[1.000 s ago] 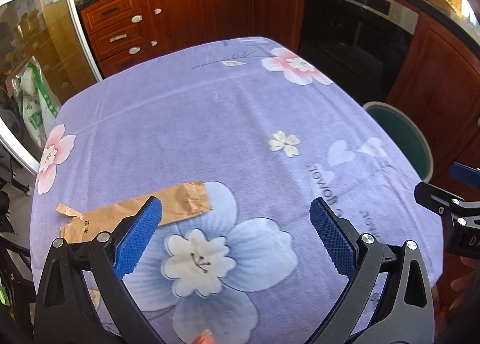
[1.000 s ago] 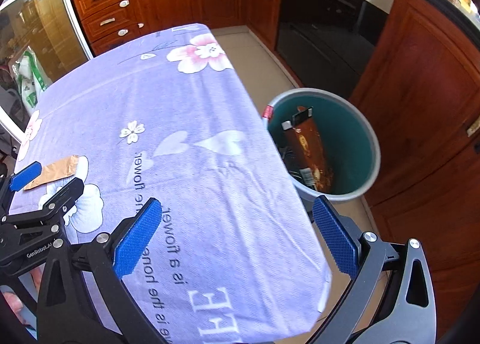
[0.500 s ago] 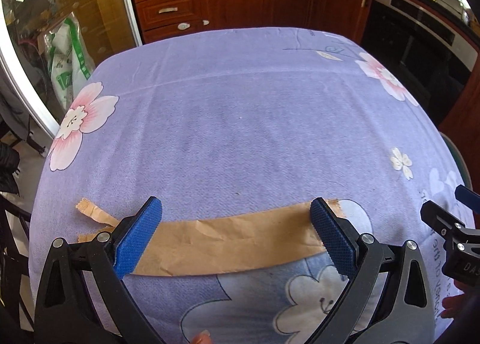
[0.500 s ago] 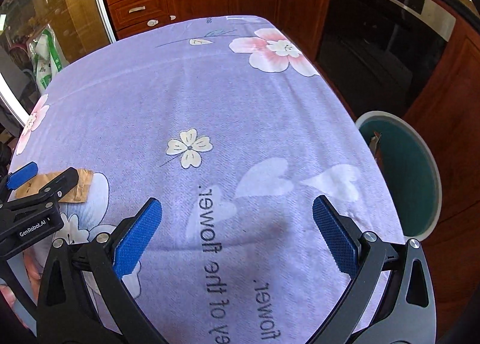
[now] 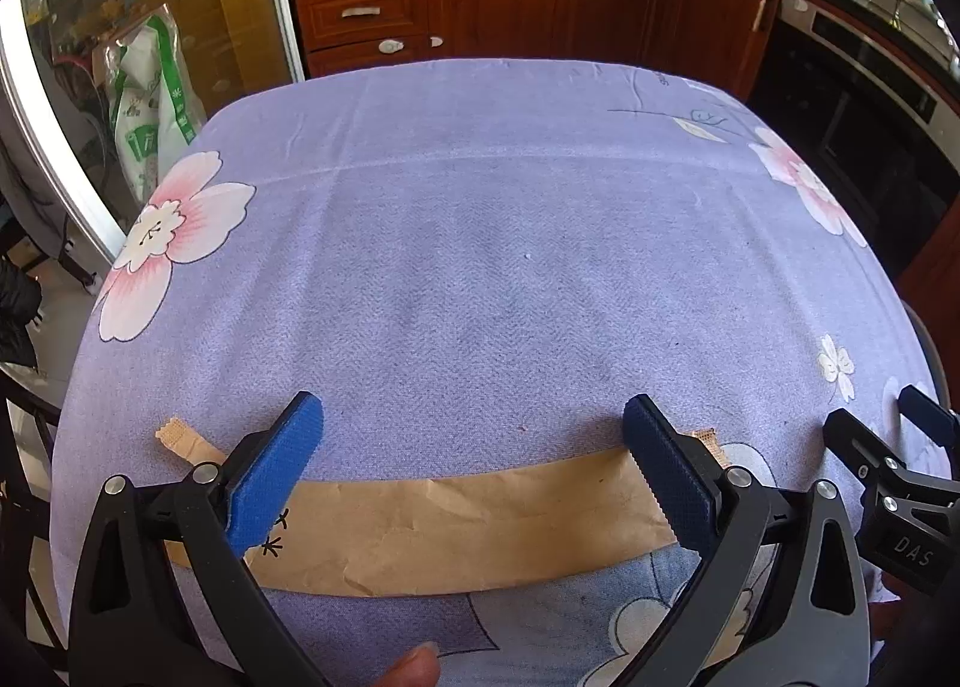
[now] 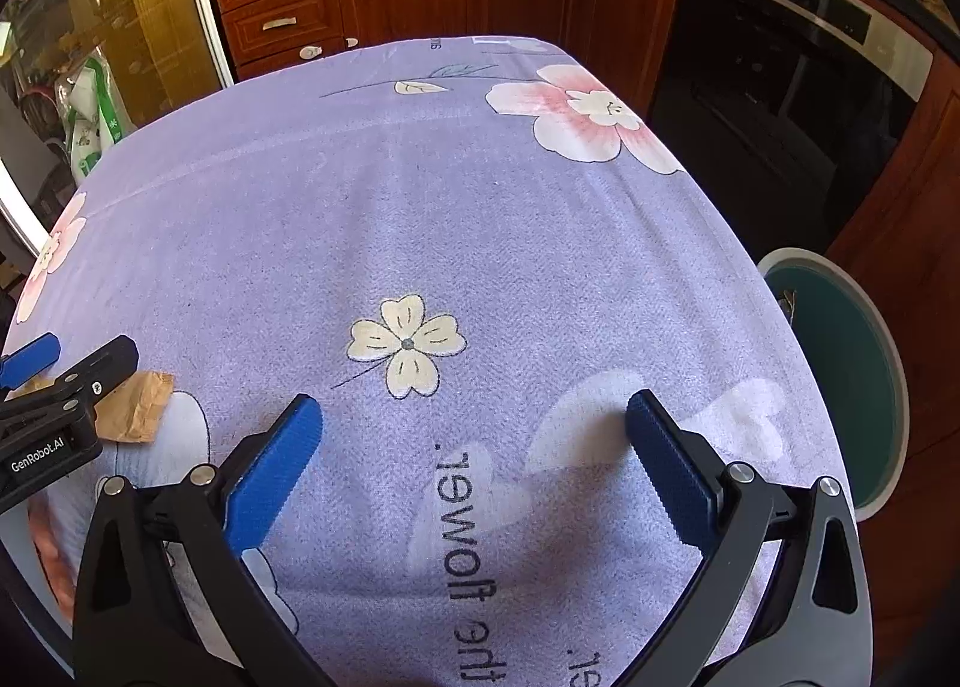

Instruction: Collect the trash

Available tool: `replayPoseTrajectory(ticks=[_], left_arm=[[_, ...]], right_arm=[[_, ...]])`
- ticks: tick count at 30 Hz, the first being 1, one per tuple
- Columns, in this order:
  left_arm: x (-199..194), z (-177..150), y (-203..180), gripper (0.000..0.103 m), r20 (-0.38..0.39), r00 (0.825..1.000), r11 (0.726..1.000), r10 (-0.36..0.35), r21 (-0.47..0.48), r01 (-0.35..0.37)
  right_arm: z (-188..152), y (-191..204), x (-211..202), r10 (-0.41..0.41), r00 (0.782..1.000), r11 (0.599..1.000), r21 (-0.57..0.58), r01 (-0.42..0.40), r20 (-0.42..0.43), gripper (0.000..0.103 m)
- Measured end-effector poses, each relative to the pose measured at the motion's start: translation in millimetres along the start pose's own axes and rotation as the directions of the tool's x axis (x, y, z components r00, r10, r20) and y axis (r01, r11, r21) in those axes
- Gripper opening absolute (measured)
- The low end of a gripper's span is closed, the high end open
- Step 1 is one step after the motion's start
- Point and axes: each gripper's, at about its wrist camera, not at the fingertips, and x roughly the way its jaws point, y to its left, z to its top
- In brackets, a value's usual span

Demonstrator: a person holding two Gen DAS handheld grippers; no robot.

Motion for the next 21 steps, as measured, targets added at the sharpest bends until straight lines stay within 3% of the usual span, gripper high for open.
replayPoseTrajectory(ticks=[21], left_arm=[[0.0, 0.1, 0.3, 0.100, 0.000, 1.000, 1.000, 0.000, 0.000, 0.000]], right_arm=[[-1.0, -0.8, -0.3, 0.000, 1.000, 1.000, -0.003, 0.000, 0.005, 0.097]])
